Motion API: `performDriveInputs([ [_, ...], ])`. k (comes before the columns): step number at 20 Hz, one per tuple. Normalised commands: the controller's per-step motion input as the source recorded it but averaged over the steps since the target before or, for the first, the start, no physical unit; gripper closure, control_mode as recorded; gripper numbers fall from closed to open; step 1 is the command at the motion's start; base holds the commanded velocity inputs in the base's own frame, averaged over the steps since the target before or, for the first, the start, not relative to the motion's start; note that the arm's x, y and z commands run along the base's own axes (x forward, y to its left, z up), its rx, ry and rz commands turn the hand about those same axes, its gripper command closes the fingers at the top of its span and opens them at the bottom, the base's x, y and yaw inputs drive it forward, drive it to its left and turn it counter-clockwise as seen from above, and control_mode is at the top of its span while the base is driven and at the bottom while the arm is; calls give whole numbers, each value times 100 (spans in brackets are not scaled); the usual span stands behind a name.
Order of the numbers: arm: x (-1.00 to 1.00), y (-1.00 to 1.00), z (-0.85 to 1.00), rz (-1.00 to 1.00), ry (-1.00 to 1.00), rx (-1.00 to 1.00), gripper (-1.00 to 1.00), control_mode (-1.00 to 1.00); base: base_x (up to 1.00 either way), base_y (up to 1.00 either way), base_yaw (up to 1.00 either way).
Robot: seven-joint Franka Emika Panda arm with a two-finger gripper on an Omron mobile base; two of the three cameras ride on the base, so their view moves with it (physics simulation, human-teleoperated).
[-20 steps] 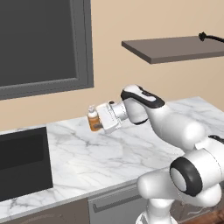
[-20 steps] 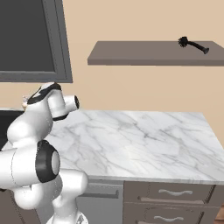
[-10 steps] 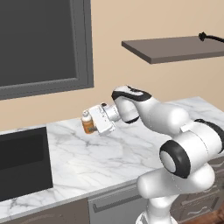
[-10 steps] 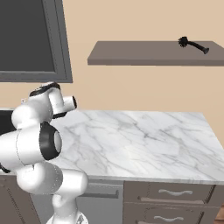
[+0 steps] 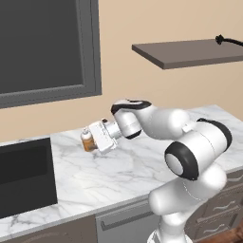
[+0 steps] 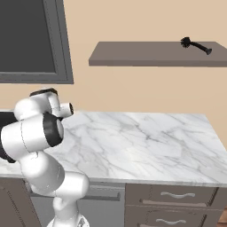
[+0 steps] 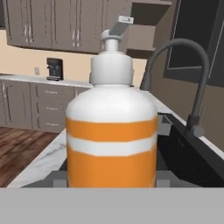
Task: Locate and retrieve the soap dispenser and dish brush from the cabinet. Place them next to the sink.
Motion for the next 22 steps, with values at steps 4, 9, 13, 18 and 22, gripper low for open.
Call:
performDriveInputs([
  [4, 14, 13, -29, -2, 0, 0, 100, -100, 0, 0, 0],
  [9, 20, 27, -31, -6, 1, -2, 100, -100, 0, 0, 0],
  [13, 20, 34, -35, -7, 0, -2, 100, -100, 0, 0, 0],
  [18, 24, 30, -36, -7, 0, -1, 100, -100, 0, 0, 0],
  [22, 33, 15, -27, -5, -1, 3, 100, -100, 0, 0, 0],
])
